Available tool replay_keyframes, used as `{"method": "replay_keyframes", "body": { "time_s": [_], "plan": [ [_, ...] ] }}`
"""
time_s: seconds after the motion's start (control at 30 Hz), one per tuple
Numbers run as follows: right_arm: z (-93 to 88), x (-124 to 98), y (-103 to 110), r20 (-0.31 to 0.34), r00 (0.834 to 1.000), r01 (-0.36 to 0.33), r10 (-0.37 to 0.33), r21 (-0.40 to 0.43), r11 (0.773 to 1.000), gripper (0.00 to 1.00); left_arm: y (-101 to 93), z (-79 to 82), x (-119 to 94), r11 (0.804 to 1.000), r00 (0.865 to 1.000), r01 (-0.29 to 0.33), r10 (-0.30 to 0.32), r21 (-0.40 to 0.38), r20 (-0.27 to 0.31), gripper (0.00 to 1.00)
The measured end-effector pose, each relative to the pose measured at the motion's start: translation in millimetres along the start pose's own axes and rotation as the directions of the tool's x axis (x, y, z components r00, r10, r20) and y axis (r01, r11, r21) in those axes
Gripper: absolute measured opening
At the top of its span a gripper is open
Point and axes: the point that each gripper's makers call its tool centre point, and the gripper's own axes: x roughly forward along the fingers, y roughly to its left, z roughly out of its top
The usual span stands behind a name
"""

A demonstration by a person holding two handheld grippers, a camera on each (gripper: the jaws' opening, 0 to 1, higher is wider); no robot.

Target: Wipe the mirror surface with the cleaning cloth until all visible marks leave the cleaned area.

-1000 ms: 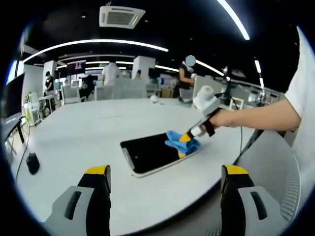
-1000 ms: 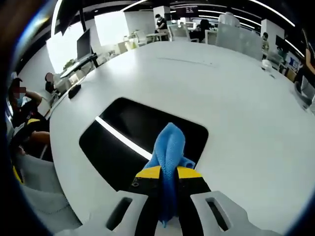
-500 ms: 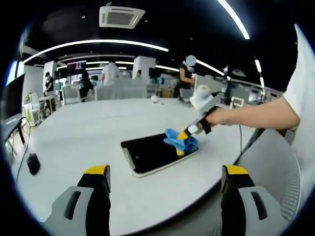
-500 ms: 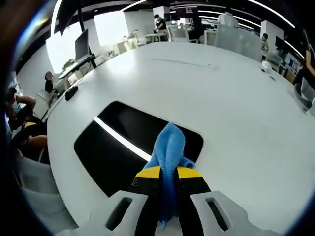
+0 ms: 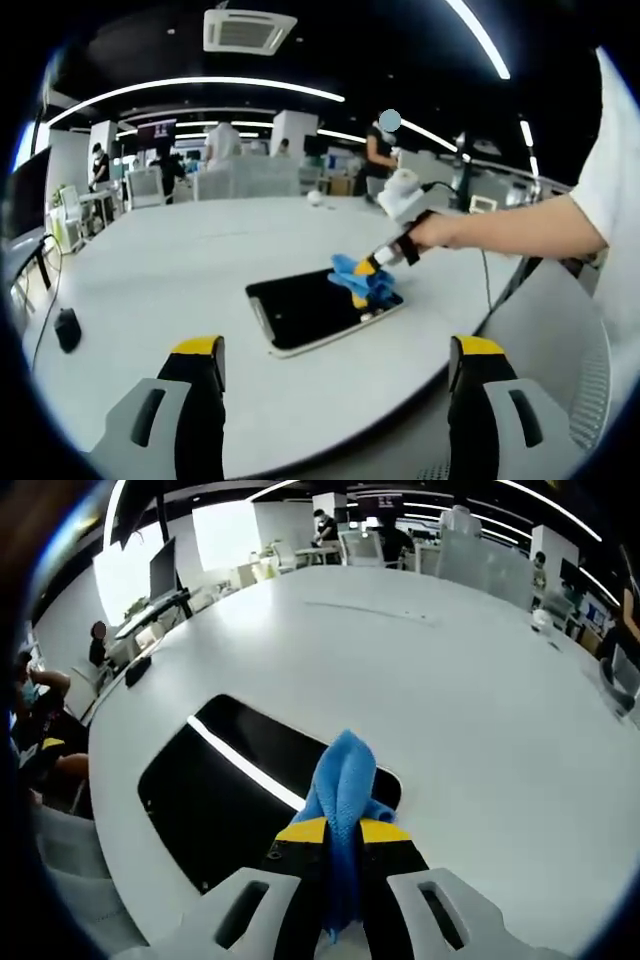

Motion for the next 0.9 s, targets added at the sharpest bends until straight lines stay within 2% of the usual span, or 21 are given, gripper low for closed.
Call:
{"method": "replay_keyframes", "body": {
  "time_s": [0.13, 0.2, 0.4, 0.63, 0.9],
  "plan": [
    [3.2, 1, 0, 0.005, 1.0, 0.006, -0.006, -0.008, 1.0, 0.05, 0.0, -0.4, 0, 1.0, 1.0, 0.0, 0.0, 0.002, -0.003, 0.93],
    [2.1, -8, 10, 0.006, 1.0, 0.008, -0.008, -0.008, 1.0, 0.05, 0.2, -0.3, 0, 1.0, 1.0, -0.001, 0.001, 0.001, -0.003, 0.93],
    [4.7, -17, 20, 0.006, 1.0, 0.013, -0.013, -0.012, 1.0, 0.05, 0.5, -0.4, 0, 1.0, 1.0, -0.006, 0.006, 0.002, -0.004, 0.93],
    [13.1, -2, 0, 0.001, 1.0, 0.03, -0.03, -0.04, 0.999, 0.05, -0.6, -0.2, 0, 1.0, 1.0, -0.001, 0.001, 0.005, -0.005, 0.93],
    [20.3, 12, -18, 0.0, 0.999, 0.036, -0.036, -0.027, 0.999, 0.05, 0.8, -0.3, 0, 1.0, 1.0, -0.011, 0.011, 0.0, -0.006, 0.93]
  ]
}}
